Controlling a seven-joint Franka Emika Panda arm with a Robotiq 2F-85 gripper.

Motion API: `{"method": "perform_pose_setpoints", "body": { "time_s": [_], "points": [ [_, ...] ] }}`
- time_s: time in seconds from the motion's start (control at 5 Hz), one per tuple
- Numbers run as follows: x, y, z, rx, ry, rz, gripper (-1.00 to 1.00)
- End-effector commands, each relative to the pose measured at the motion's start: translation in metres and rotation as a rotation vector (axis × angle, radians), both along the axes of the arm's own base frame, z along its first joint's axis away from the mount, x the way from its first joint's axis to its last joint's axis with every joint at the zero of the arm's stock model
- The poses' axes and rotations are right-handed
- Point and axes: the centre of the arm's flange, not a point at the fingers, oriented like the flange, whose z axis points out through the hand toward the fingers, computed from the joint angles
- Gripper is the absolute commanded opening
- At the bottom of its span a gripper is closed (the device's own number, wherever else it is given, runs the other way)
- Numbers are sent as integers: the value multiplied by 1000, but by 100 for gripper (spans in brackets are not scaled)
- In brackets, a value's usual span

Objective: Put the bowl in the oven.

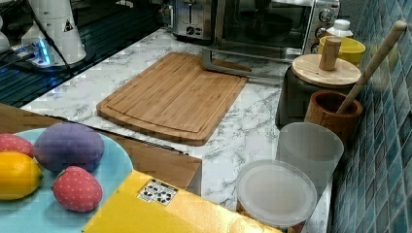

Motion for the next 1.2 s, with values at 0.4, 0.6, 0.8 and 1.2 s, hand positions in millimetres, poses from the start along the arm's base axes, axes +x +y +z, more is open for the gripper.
{"method": "perform_pose_setpoints", "body": {
  "time_s": [0.4, 0.6, 0.8, 1.2],
  "points": [
    [44, 58, 49, 85, -87, 35, -100],
    [43, 61, 40, 80, -84, 27, -100],
    [39, 63, 38, 129, -70, 23, -100],
    [13, 69, 24, 283, -54, 22, -100]
  ]
}}
